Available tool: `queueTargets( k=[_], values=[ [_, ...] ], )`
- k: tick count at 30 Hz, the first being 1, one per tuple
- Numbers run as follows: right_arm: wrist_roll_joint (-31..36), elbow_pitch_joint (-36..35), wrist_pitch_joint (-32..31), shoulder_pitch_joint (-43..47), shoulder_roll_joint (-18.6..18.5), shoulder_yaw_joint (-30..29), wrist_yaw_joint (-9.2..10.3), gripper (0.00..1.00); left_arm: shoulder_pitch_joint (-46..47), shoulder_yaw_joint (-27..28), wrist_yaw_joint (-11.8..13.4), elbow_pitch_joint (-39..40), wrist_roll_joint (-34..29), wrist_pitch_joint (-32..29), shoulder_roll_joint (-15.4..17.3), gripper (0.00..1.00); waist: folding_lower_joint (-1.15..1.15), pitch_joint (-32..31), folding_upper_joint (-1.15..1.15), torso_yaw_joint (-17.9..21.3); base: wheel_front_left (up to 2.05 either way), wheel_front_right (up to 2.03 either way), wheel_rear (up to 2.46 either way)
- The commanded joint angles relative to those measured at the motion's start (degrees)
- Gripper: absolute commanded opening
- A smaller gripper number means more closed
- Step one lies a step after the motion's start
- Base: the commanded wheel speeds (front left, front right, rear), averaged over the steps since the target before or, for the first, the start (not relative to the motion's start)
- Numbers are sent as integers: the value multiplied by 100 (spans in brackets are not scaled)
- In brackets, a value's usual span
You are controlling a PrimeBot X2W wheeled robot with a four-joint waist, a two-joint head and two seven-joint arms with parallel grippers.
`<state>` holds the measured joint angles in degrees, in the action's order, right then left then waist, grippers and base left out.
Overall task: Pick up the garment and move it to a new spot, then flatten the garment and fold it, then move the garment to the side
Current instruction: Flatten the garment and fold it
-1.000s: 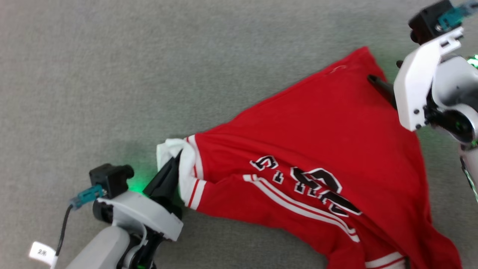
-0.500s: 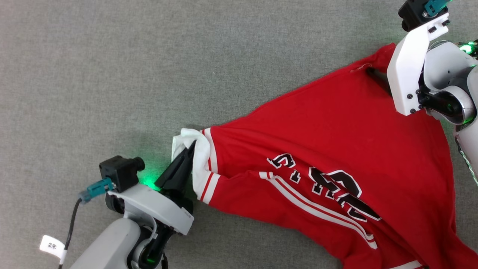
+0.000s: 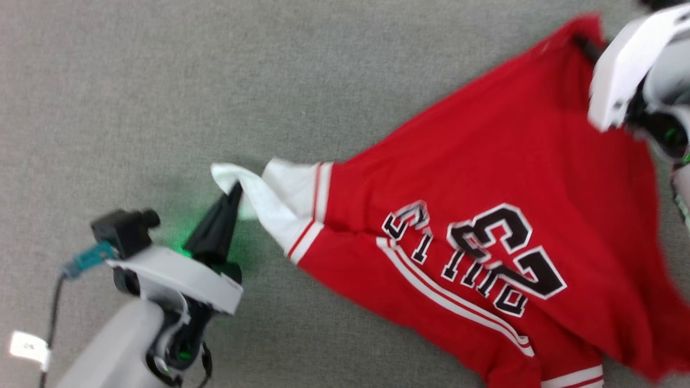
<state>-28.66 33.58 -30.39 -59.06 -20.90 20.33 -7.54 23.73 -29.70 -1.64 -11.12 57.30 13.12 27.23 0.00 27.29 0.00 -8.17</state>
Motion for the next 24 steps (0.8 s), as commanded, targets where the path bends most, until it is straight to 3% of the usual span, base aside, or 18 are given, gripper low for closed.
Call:
queueTargets(
  k=[1,7,9,11,13,17,24],
  values=[
    [77,138,336,-149,93,-299,10,0,167,87,-46,104,92,-34,47,0,0,-134,0,99,0,0,0],
    [290,601,1173,-493,370,-1194,10,0,867,336,-106,166,294,-368,200,0,0,-277,0,237,0,0,0],
    [355,790,1416,-653,478,-1513,9,0,1269,469,-215,7,602,-517,62,0,0,-298,0,278,0,0,0],
    [425,1000,1613,-899,591,-1818,9,0,1837,555,-247,-272,524,-623,146,0,0,-286,0,345,0,0,0],
    [514,1222,1803,-1200,687,-2133,9,0,2444,598,-290,-574,653,-807,-4,0,0,-251,0,399,0,0,0],
    [349,1715,2002,-1701,925,-2891,9,0,3513,671,-160,-1253,530,-963,-71,0,0,-184,0,468,0,0,0],
    [928,2373,2504,-3016,1157,-3310,10,0,5809,824,-71,-2862,325,-918,-369,0,0,74,0,706,0,0,0]
  ],
)
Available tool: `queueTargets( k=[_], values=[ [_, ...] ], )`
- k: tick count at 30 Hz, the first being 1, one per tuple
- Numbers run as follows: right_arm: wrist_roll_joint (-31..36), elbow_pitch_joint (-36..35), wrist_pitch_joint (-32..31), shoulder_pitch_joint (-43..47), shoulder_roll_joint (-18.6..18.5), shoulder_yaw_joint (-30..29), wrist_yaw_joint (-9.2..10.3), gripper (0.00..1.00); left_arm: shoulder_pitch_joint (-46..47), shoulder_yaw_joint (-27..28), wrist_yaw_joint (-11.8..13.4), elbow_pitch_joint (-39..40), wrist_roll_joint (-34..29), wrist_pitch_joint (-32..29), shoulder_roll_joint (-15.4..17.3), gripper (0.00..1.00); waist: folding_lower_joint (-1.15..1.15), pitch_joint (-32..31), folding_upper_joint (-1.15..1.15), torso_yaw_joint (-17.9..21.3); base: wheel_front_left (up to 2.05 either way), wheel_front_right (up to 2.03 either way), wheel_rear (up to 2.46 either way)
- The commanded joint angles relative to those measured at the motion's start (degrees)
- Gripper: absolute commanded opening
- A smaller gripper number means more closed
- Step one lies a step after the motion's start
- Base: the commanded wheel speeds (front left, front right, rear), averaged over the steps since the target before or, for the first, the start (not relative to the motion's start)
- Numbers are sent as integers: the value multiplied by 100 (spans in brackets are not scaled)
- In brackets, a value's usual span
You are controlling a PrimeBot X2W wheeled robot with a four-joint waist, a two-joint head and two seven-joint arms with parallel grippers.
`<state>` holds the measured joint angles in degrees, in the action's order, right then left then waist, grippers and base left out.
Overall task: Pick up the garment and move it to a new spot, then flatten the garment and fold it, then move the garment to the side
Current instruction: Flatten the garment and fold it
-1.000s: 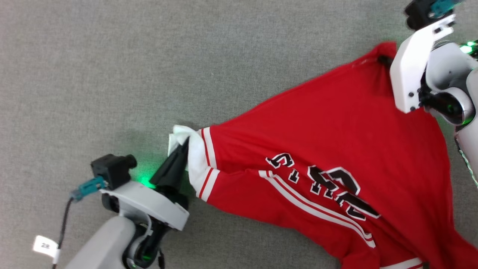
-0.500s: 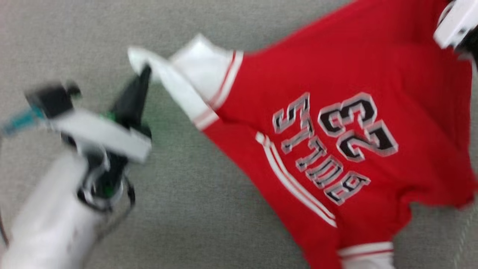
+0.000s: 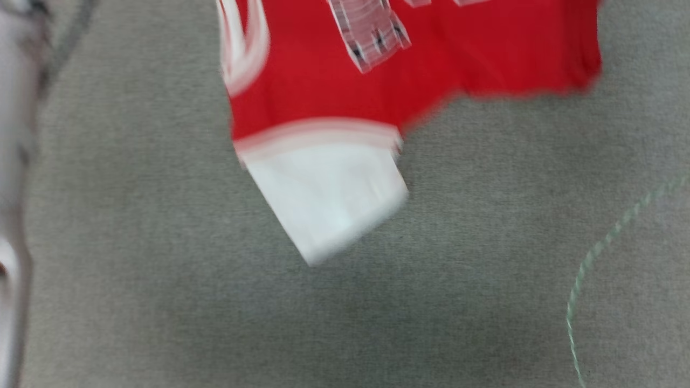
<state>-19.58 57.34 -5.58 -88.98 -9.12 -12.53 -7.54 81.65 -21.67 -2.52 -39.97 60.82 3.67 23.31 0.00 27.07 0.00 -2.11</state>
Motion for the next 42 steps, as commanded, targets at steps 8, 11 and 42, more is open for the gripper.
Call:
queueTargets(
  k=[8,11,42],
  values=[
    [317,451,689,-1105,134,-213,11,0,1789,373,-161,-1282,-120,834,-24,0,0,110,0,331,0,0,0],
    [341,680,725,-1249,141,-177,11,0,2022,410,-285,-1640,-33,851,-126,0,0,63,0,339,0,0,0],
    [-2457,-3561,-1173,4931,-1035,2098,9,0,-5146,-350,-396,2587,1812,903,474,0,0,-798,0,73,0,0,0]
  ],
)
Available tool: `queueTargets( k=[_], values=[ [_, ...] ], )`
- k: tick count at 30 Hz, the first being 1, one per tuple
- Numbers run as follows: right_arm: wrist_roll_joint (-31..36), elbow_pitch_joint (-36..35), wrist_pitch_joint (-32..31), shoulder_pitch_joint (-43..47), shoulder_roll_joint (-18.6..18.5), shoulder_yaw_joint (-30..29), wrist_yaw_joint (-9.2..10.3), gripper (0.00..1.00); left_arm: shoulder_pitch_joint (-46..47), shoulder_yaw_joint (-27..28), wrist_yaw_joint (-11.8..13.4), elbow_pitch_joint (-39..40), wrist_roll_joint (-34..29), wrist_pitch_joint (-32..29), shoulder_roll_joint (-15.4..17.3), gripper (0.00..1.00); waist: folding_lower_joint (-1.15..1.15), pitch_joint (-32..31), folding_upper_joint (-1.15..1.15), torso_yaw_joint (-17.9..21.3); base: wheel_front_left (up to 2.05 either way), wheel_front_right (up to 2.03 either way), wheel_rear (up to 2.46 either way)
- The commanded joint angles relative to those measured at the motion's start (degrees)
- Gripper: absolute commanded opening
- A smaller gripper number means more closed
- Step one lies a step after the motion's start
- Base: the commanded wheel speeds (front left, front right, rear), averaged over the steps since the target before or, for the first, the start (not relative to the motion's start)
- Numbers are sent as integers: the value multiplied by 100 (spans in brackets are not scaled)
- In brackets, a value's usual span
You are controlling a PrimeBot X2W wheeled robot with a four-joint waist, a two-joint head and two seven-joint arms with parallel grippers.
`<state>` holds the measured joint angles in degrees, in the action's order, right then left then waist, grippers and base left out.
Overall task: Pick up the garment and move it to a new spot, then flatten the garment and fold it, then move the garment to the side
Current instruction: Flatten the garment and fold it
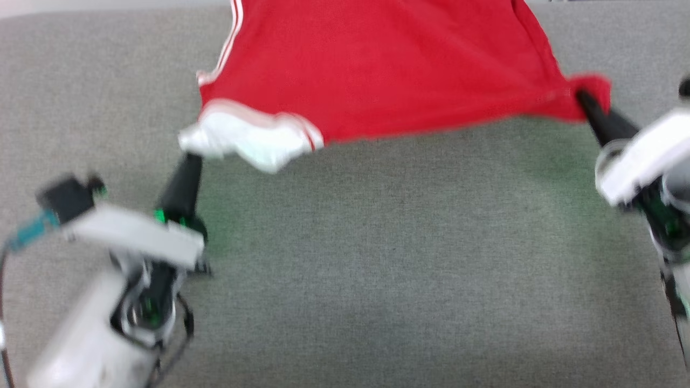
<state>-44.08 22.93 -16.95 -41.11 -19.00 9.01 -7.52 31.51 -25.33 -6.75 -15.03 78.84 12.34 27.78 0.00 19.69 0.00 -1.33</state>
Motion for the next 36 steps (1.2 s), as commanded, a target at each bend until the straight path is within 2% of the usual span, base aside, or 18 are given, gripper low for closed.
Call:
queueTargets(
  k=[1,5,12,21,25,29,34,36],
  values=[
    [-6,-381,-112,401,-69,-128,6,0,-360,20,47,258,8,66,50,0,0,-88,0,5,0,0,0],
    [68,-1303,-463,1397,-1,-547,6,0,-1250,140,154,940,36,172,151,0,0,-228,0,42,0,0,0],
    [276,-2863,-1224,2815,521,-1245,6,0,-2605,523,599,2138,-31,257,386,0,0,-439,0,160,0,0,0],
    [729,-4314,-1957,3881,939,-1589,6,0,-4137,878,1131,3710,-167,277,588,0,0,-471,0,273,0,0,0],
    [777,-4685,-2080,4199,1039,-1802,6,0,-4708,986,1329,4255,-226,267,726,0,0,-448,0,295,0,0,0],
    [759,-4873,-2191,4309,1115,-1980,6,0,-4771,1036,1384,4566,-240,200,846,0,0,-370,0,289,0,0,0],
    [787,-4497,-2311,4008,945,-1793,6,0,-4237,914,1454,4159,-525,41,940,0,0,-313,0,347,0,0,0],
    [837,-4215,-2255,3779,853,-1679,6,0,-3889,843,1345,3929,-520,-9,832,0,0,-233,0,367,0,0,0]
  ],
)
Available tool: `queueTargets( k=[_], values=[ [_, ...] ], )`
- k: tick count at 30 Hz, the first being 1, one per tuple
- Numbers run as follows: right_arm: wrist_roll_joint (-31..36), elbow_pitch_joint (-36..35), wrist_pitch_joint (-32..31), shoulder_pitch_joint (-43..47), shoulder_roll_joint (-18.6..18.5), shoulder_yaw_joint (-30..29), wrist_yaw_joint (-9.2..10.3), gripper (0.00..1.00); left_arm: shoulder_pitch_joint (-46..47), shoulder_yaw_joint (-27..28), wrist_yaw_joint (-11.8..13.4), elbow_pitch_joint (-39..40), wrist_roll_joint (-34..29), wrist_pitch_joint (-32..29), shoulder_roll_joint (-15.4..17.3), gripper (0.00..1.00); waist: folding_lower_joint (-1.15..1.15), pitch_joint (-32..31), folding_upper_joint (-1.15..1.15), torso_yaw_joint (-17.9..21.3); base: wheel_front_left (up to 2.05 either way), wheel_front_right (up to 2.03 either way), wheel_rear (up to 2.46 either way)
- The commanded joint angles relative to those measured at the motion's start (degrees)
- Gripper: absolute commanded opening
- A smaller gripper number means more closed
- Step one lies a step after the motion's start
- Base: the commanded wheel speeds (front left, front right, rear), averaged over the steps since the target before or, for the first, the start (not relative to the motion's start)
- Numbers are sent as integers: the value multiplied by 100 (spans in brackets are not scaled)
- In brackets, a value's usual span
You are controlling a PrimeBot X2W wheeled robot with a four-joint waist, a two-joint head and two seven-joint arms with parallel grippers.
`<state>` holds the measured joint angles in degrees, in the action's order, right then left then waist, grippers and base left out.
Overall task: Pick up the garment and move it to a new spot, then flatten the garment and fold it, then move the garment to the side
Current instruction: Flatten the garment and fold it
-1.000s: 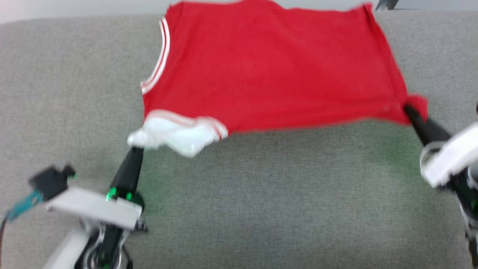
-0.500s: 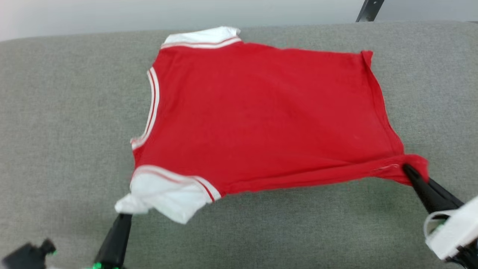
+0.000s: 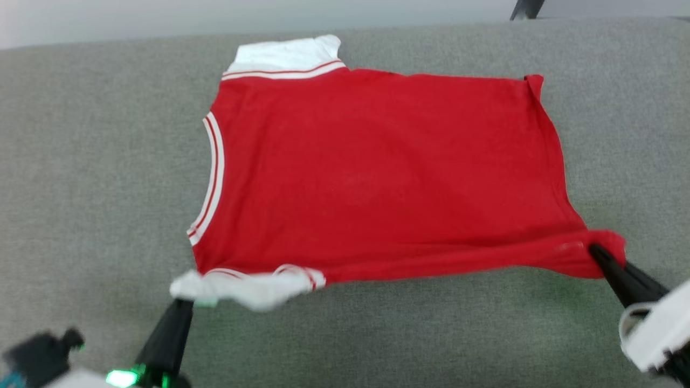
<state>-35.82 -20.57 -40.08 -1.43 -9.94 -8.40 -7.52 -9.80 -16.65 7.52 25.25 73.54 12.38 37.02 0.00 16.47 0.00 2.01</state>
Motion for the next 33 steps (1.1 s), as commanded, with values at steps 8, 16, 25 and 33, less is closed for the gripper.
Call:
queueTargets(
  k=[8,16,25,33],
  values=[
    [267,1150,510,-1129,-243,353,6,0,1653,-101,-271,-1299,-117,-12,-551,0,0,398,0,-2,0,0,0],
    [747,1960,1087,-1880,-268,479,6,0,3032,-307,-474,-2507,-531,93,-1059,0,0,808,0,-101,0,0,0],
    [795,2432,1351,-2072,-197,582,6,0,3687,-540,-381,-3756,-886,69,-1296,0,0,1049,0,-98,0,0,0],
    [767,2610,1454,-2047,-211,698,6,0,3659,-736,-324,-4292,-1046,-143,-1145,0,0,1065,0,-88,0,0,0]
  ],
)
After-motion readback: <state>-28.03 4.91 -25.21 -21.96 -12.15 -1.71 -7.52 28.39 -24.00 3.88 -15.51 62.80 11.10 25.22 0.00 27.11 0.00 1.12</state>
